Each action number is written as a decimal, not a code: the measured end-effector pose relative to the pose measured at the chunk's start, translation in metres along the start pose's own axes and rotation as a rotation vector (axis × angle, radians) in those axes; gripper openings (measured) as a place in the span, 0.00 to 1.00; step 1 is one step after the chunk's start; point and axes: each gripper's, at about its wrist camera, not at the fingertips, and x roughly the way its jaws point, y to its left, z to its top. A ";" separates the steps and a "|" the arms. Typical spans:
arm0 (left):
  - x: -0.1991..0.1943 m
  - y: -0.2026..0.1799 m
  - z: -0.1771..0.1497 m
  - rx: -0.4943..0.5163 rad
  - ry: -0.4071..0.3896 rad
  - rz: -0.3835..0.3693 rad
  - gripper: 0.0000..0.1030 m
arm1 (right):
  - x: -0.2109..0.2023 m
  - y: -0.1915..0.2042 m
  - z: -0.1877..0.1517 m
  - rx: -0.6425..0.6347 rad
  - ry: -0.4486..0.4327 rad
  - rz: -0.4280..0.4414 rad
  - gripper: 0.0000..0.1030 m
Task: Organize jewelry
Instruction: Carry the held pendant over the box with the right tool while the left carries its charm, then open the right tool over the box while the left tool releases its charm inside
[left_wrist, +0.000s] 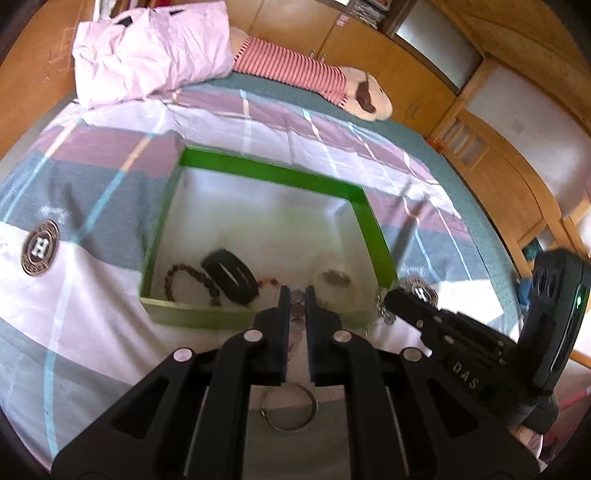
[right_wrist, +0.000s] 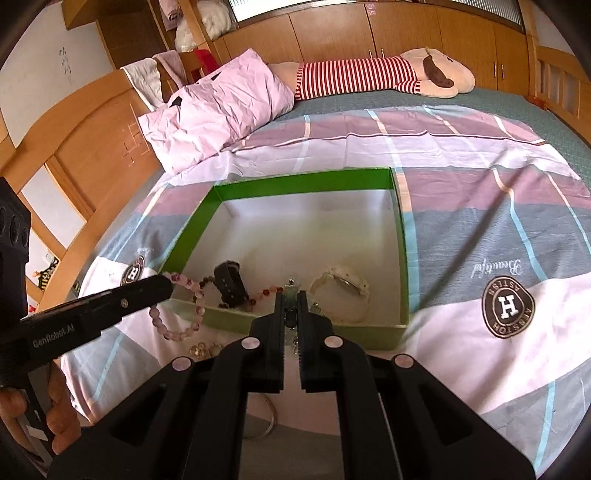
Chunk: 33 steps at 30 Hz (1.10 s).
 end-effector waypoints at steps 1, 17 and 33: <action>-0.001 0.000 0.005 0.010 -0.016 0.018 0.08 | 0.002 0.001 0.003 0.006 -0.003 0.009 0.05; 0.025 0.038 0.040 -0.024 -0.019 0.167 0.08 | 0.064 0.024 0.018 -0.013 0.027 0.005 0.05; 0.015 0.032 0.022 0.018 0.028 0.158 0.42 | 0.027 0.010 0.010 0.043 0.083 0.086 0.46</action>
